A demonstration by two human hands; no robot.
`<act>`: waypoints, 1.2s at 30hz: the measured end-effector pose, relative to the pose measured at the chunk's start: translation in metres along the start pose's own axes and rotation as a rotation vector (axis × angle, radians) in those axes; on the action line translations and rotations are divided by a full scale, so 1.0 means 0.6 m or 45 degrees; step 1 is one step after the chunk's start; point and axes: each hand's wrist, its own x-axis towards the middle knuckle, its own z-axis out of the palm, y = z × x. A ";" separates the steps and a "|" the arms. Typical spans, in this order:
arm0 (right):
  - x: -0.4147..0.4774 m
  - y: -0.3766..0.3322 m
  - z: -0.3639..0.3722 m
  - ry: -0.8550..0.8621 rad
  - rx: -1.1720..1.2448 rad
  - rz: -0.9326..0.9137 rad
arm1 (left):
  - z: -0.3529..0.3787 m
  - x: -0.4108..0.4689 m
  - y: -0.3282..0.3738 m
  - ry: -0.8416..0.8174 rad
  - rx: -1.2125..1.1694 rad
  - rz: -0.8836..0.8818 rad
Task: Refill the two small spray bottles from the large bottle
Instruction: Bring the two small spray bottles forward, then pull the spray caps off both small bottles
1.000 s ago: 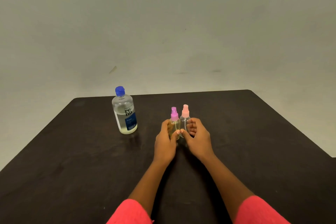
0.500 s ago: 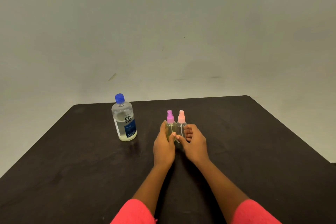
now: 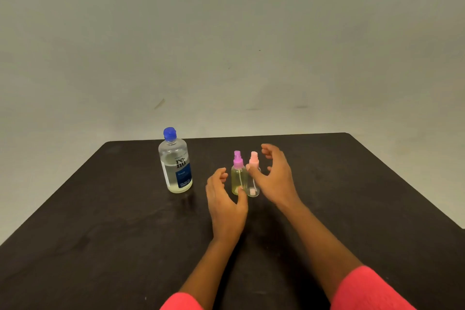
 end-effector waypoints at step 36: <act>0.055 -0.125 -0.137 0.099 0.395 0.195 | 0.011 -0.025 0.015 -0.214 0.011 -0.085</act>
